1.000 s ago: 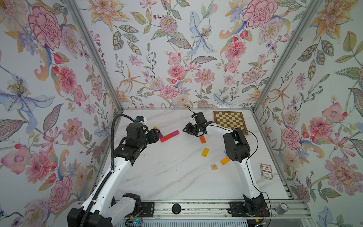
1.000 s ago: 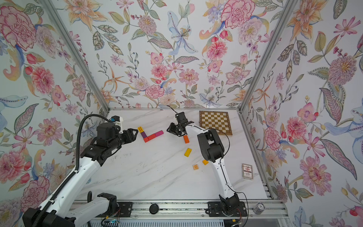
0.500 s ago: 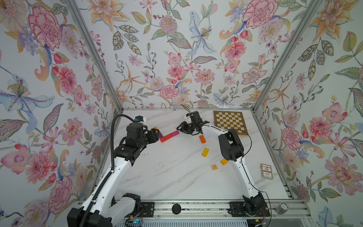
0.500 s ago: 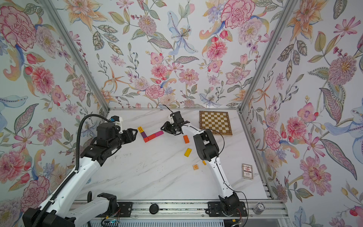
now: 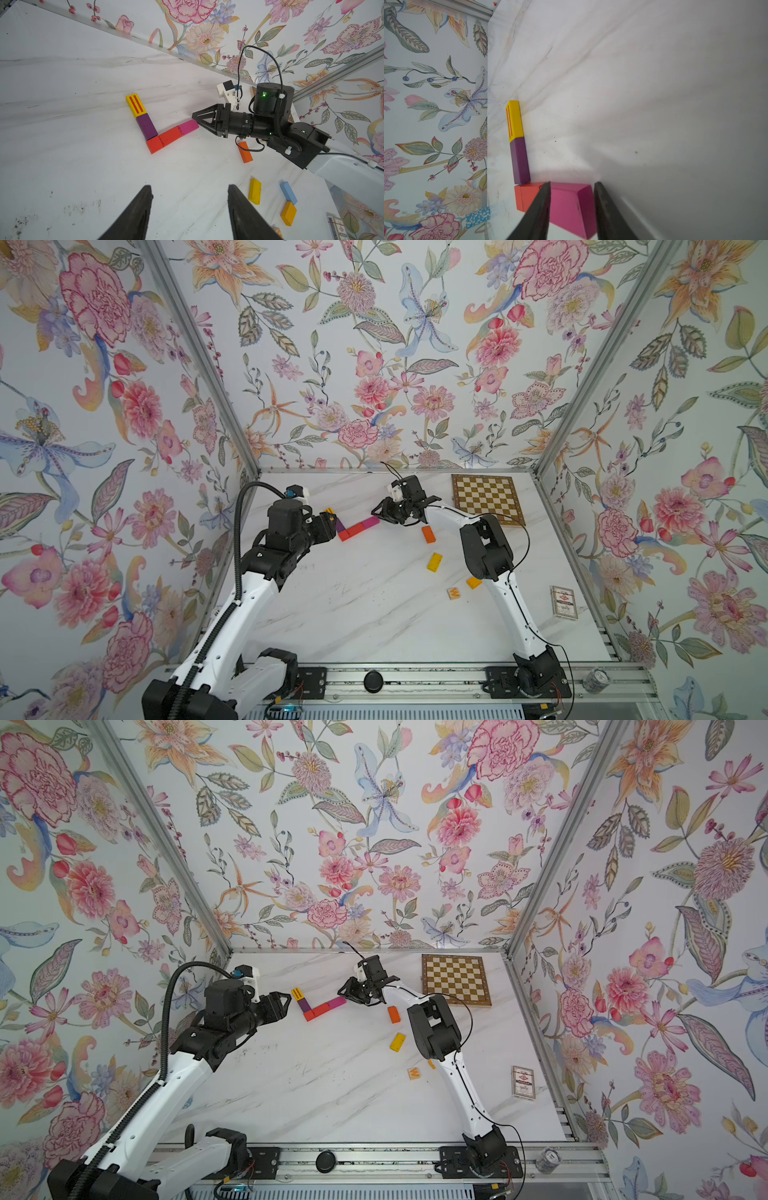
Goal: Assemble the letter v with building blocks
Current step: Assemble the building block at the center of the board, then adjust the building block at the center of the board.
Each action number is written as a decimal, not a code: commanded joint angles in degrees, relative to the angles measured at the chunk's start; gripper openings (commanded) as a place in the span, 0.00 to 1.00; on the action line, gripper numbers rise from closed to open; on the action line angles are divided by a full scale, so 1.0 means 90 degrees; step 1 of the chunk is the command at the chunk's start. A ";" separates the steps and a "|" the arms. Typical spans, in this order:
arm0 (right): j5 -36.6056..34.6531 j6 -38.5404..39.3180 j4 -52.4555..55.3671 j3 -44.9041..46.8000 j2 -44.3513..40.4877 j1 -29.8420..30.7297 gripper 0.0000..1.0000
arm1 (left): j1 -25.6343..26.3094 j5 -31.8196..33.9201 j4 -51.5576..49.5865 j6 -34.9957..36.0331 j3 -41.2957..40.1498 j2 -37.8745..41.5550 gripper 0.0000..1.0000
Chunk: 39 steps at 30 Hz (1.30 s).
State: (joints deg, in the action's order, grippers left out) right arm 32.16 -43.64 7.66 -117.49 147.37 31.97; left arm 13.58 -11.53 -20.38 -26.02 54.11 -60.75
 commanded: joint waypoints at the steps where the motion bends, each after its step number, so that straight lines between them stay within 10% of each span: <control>1: 0.0069 -0.0064 0.0114 -0.0150 0.0256 0.0103 0.36 | -0.0028 0.0090 -0.0079 0.0029 -0.0072 -0.0010 0.61; 19: -0.0048 -0.0069 0.0136 -0.0114 0.0191 0.0043 0.40 | -0.0030 0.0385 -0.0480 -0.0056 -0.0009 -0.0233 0.52; 39: -0.0481 0.0210 0.0481 0.0201 -0.0329 -0.0018 0.40 | -0.0498 0.0609 -0.1445 -0.0283 0.0666 -0.3716 0.19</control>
State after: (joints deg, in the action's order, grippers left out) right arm 30.35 -42.87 8.40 -116.92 146.56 32.10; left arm 10.90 -6.83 -34.11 -27.55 58.43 -91.53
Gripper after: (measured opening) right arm 0.398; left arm 0.199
